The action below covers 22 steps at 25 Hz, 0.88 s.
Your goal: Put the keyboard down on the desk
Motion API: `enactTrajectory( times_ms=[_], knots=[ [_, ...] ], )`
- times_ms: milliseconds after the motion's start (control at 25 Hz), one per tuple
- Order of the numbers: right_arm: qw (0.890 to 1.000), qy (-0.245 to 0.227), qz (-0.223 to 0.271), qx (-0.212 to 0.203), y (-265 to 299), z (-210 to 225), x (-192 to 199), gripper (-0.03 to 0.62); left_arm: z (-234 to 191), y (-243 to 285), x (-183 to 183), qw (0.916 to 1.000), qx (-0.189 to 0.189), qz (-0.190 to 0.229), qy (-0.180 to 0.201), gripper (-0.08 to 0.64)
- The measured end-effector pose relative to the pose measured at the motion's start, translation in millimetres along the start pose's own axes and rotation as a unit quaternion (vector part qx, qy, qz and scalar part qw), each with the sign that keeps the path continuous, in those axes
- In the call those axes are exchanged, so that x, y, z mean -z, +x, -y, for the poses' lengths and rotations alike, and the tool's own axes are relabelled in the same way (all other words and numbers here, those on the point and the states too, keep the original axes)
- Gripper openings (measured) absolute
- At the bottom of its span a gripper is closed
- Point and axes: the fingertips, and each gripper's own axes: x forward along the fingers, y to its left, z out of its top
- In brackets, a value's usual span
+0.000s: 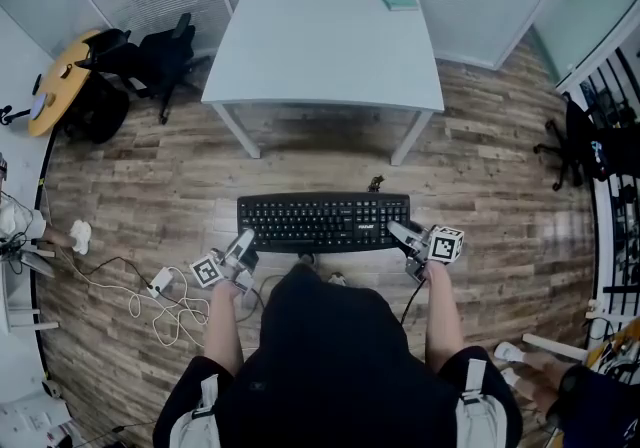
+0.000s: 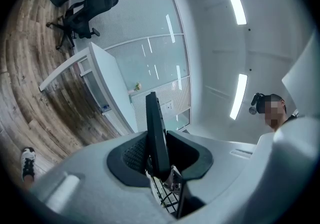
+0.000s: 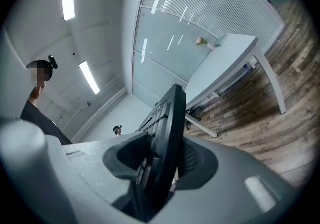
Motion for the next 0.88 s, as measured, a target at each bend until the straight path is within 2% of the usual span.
enactTrajectory(
  times_ms=[240, 400, 680, 880],
  knots=[
    [1.0, -0.004, -0.004, 0.026, 17, 22, -20, 0.155, -20, 24, -27, 0.9999, 0.004, -0.004, -0.01, 0.095],
    [1.0, 0.018, 0.006, 0.018, 53, 23, -44, 0.155, -43, 39, -59, 0.9997, 0.002, -0.004, -0.024, 0.095],
    [0.999, 0.008, 0.008, 0.04, 108, 51, -90, 0.155, -78, 80, -124, 0.9992, 0.004, -0.012, -0.039, 0.095],
    [0.998, 0.015, 0.03, 0.044, 143, 63, -123, 0.156, -100, 111, -170, 0.999, 0.004, -0.022, -0.038, 0.095]
  ],
)
